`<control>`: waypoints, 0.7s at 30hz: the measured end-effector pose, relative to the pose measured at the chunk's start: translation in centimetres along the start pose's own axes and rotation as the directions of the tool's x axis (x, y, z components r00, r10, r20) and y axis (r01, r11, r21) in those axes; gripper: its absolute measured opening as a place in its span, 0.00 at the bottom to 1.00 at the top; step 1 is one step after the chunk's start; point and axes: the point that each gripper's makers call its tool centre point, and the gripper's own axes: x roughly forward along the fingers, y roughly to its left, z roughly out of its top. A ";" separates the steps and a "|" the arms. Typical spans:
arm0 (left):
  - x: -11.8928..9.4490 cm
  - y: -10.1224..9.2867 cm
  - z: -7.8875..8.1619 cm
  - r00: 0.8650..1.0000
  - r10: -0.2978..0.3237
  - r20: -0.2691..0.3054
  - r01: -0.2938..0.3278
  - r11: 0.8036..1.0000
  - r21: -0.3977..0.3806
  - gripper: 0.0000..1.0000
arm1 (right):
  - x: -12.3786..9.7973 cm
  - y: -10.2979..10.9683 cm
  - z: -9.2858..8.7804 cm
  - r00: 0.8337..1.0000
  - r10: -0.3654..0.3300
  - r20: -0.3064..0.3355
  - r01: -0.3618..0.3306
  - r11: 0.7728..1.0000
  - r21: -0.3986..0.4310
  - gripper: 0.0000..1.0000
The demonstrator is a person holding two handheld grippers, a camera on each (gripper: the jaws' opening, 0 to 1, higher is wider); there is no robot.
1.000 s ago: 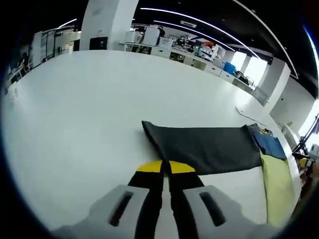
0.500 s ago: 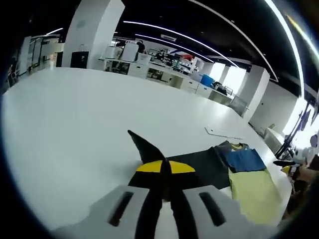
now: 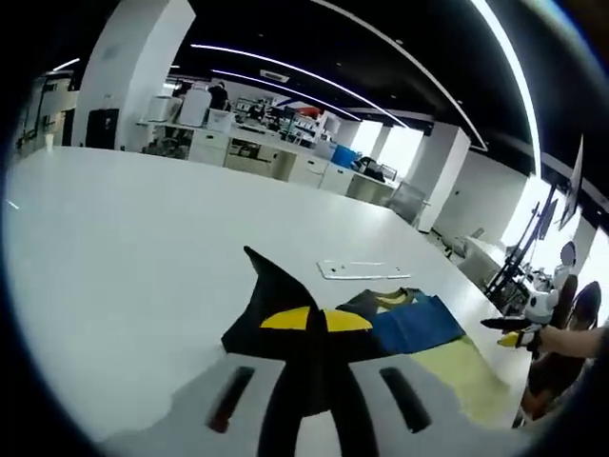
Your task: Fold the garment on the visible template until the final outline fits inside the template.
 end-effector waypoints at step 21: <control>10.4 -9.1 -2.7 0.977 -0.196 -0.086 0.192 0.980 -0.047 0.00 | -1.5 -1.7 -1.0 0.999 -0.034 0.027 0.033 0.999 0.042 0.82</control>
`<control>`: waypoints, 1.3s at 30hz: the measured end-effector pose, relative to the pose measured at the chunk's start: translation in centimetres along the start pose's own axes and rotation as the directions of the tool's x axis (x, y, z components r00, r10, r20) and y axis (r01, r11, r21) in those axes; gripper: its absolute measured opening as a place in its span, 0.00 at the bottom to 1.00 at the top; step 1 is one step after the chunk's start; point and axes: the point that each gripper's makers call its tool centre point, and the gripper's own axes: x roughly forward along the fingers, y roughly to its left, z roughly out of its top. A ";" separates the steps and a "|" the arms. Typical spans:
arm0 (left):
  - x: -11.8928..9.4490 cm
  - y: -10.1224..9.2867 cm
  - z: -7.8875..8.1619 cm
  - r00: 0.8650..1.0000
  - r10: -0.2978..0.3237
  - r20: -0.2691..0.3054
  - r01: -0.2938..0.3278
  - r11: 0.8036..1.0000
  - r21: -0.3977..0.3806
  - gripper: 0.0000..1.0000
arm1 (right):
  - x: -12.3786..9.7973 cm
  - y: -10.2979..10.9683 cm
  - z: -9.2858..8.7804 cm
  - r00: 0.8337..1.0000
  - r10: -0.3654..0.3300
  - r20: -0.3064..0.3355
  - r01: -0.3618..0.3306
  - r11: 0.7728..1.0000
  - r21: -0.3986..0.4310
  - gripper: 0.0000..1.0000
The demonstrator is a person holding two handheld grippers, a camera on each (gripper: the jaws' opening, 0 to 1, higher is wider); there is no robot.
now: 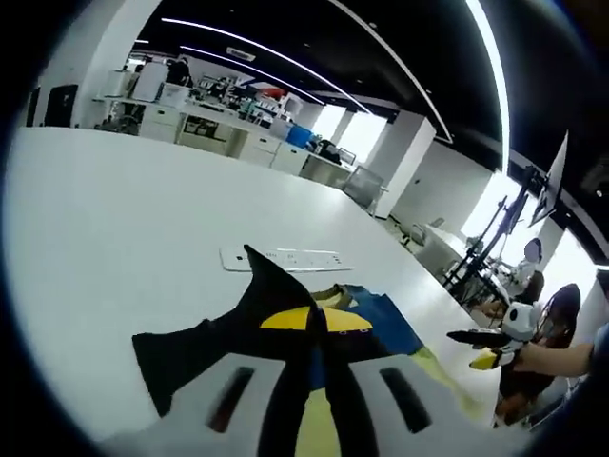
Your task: Fold the garment on the visible template until the final outline fits inside the template.
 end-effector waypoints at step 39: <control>11.8 -17.2 -9.7 0.945 -0.301 -0.124 0.293 0.953 -0.083 0.00 | -1.2 -2.0 -2.7 0.999 -0.036 -0.009 0.037 0.996 0.085 0.81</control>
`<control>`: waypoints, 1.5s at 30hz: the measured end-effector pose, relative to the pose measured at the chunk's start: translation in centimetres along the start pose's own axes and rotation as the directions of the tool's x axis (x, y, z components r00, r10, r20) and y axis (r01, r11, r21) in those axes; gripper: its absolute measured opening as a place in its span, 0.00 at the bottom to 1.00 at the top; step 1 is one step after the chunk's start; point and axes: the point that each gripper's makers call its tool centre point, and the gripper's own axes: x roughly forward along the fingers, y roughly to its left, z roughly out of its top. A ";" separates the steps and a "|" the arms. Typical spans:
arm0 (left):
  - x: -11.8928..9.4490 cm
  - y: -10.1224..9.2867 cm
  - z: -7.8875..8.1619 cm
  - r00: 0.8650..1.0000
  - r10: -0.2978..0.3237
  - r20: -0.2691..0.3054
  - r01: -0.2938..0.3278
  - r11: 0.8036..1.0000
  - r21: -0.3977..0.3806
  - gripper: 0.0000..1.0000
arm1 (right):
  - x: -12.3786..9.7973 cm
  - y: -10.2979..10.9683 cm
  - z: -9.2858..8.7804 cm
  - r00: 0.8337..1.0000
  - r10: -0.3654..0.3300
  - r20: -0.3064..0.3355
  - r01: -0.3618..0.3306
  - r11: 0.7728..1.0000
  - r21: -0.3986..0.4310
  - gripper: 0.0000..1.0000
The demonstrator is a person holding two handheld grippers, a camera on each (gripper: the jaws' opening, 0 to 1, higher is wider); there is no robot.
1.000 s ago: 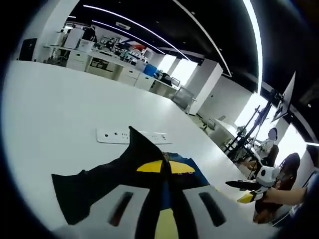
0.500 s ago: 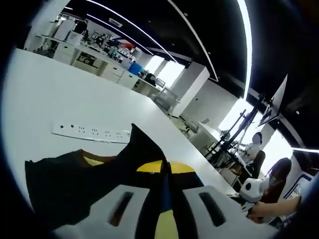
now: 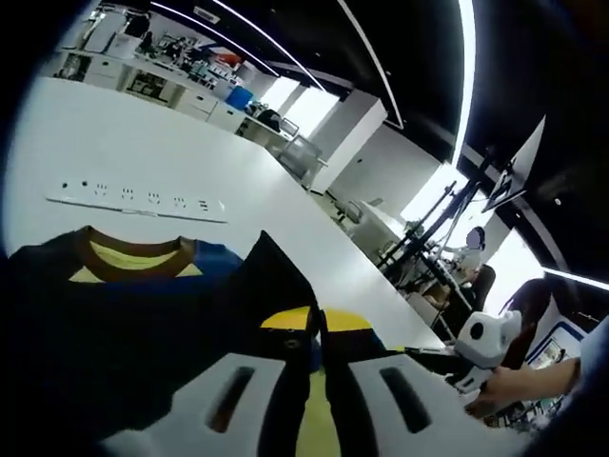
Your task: Fold the garment on the visible template until the final outline fits inside the template.
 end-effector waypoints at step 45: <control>0.5 -0.7 -3.3 0.992 -0.021 -0.127 0.034 0.994 0.107 0.81 | 0.2 1.4 -0.4 0.999 0.032 -0.039 -0.034 0.999 -0.036 0.88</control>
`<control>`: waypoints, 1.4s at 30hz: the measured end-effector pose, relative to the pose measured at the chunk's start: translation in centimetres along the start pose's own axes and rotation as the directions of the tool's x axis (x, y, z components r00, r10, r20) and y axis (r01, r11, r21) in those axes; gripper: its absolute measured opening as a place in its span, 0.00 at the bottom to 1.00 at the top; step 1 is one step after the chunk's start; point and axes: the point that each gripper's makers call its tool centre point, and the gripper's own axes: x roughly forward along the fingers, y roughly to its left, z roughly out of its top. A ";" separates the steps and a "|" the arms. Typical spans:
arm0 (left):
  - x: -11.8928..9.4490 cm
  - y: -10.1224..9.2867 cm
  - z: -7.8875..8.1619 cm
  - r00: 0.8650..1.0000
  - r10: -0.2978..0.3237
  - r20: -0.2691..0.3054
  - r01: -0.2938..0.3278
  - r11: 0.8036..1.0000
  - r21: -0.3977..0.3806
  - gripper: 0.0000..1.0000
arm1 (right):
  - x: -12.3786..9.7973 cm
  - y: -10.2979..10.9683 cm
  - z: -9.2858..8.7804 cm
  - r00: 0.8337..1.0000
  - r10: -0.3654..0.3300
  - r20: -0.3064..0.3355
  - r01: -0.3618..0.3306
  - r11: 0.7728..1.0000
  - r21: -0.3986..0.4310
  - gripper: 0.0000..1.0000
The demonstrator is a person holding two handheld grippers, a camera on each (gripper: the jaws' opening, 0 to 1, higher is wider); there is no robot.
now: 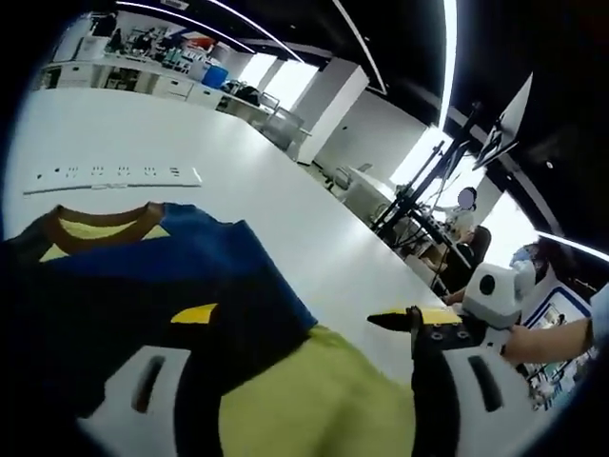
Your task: Fold the garment on the visible template until the final outline fits inside the template.
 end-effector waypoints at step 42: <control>-16.1 5.1 -3.4 0.968 0.238 0.080 -0.241 0.970 0.027 0.82 | -0.4 2.2 1.0 0.999 0.042 -0.030 -0.043 0.997 -0.066 0.91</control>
